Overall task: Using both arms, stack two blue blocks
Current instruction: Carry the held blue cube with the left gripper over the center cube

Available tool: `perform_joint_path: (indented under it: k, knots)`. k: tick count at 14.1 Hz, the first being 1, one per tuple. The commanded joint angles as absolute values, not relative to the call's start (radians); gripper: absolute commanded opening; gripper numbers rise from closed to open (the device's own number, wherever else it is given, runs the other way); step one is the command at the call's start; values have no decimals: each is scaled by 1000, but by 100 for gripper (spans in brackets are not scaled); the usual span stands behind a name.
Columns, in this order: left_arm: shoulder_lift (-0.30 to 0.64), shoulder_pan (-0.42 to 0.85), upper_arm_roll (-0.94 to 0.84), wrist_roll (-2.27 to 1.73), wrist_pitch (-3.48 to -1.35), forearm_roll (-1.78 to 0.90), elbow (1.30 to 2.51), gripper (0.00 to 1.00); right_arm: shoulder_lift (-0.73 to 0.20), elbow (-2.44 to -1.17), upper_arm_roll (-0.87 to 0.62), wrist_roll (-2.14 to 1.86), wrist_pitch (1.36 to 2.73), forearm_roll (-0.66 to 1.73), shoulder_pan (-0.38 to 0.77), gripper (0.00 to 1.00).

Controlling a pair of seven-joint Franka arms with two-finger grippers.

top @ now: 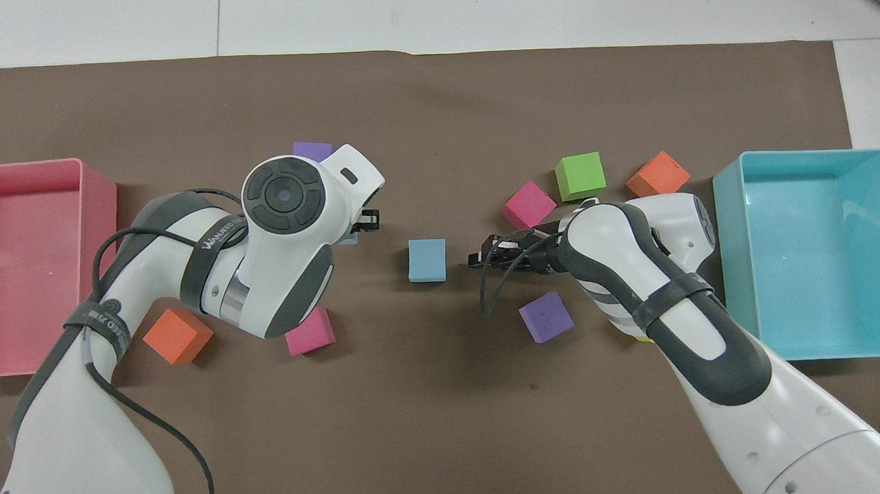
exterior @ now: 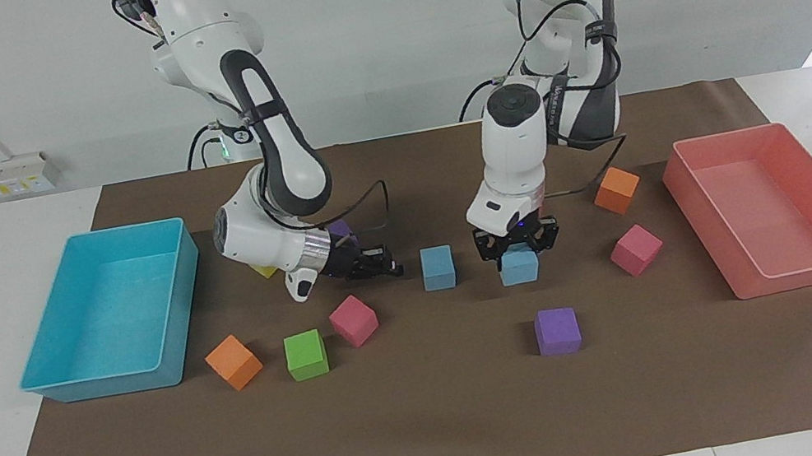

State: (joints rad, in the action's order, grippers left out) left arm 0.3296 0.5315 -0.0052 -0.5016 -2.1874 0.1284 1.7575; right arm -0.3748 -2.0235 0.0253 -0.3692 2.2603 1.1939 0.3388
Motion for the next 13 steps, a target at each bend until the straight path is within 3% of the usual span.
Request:
perform_joint_path:
  k: [1,5,13]
  knots:
    - [374,587,11,-535,-2135,140,1671,0,-373,-2029,20,-403,2280,1227,339,0]
    - [431,637,11,-584,-2063,87,1563,0,-373,-2029,20,-403,2281,1227,339,0]
    - [462,690,8,-607,-2082,32,1562,0,-373,-2029,20,-403,2279,1227,339,0]
